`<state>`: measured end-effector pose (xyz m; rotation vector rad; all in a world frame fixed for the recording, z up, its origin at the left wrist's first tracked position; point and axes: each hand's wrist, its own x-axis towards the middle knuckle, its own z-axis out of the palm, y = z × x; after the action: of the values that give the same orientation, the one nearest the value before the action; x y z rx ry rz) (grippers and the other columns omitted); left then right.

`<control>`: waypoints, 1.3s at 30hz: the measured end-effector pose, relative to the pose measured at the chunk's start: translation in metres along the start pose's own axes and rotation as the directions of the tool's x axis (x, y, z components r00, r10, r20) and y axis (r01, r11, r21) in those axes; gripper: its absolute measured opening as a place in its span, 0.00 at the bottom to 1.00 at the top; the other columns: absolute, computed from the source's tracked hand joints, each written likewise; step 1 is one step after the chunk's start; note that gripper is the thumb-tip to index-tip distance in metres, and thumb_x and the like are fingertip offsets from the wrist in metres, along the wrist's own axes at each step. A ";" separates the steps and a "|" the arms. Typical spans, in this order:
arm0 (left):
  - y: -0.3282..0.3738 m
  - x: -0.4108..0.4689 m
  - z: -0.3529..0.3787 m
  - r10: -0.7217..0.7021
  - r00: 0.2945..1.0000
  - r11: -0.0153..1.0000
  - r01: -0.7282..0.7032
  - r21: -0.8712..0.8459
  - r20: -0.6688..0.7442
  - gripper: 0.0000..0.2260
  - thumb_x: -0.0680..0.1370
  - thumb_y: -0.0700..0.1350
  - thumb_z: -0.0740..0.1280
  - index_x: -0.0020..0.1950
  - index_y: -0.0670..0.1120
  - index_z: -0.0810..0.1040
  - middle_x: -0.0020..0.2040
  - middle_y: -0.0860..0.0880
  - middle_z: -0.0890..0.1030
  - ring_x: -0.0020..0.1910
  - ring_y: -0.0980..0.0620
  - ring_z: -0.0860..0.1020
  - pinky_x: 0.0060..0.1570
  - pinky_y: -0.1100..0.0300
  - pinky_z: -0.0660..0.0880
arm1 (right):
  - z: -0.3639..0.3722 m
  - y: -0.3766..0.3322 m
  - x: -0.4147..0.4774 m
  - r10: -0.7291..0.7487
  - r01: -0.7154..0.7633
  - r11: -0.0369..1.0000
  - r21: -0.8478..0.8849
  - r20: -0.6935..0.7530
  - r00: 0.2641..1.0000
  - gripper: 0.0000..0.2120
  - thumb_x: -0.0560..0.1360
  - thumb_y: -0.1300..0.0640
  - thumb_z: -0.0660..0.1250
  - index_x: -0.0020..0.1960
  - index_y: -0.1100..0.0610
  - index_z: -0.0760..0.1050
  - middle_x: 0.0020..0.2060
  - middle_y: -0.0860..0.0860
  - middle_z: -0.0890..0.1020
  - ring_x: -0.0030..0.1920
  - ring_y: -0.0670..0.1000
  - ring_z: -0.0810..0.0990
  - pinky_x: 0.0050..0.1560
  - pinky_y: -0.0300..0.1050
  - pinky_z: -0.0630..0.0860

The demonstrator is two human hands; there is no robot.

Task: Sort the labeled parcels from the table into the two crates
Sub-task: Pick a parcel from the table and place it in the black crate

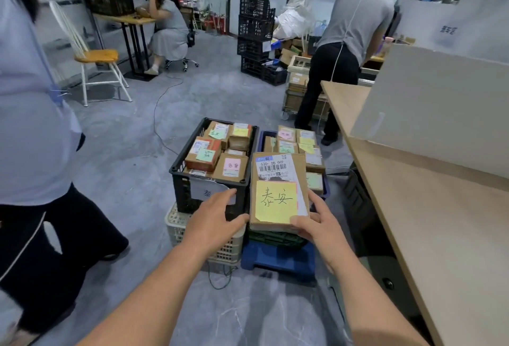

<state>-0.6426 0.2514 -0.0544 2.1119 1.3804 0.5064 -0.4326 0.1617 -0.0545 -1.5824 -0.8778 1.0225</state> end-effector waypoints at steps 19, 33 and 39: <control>-0.082 0.192 -0.012 -0.147 0.985 0.980 0.133 0.146 0.093 0.31 0.76 0.61 0.64 0.76 0.57 0.57 0.75 0.54 0.63 0.72 0.53 0.63 0.64 0.54 0.67 | 0.058 0.013 0.235 0.109 -0.113 0.992 0.060 0.070 0.992 0.33 0.74 0.63 0.70 0.74 0.44 0.63 0.56 0.48 0.79 0.58 0.52 0.78 0.55 0.49 0.77; -0.090 0.350 0.027 -0.207 0.940 0.975 0.173 0.142 0.272 0.31 0.77 0.58 0.64 0.77 0.55 0.56 0.76 0.53 0.61 0.73 0.53 0.60 0.68 0.57 0.64 | 0.054 0.022 0.403 0.253 -0.255 0.967 0.010 0.093 0.963 0.35 0.74 0.63 0.70 0.74 0.42 0.61 0.53 0.48 0.82 0.53 0.51 0.82 0.59 0.53 0.77; -0.113 0.363 0.043 -0.220 0.904 0.974 0.182 0.136 0.366 0.32 0.77 0.58 0.63 0.78 0.55 0.54 0.77 0.53 0.57 0.75 0.54 0.57 0.68 0.58 0.61 | 0.073 0.036 0.424 0.319 -0.322 0.947 0.004 0.138 0.938 0.35 0.74 0.65 0.69 0.74 0.42 0.62 0.56 0.48 0.80 0.56 0.47 0.80 0.48 0.37 0.75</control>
<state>-0.5527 0.6088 -0.1557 1.9783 1.3927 -0.0575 -0.3396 0.5646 -0.1786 -1.6830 -0.7043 1.3806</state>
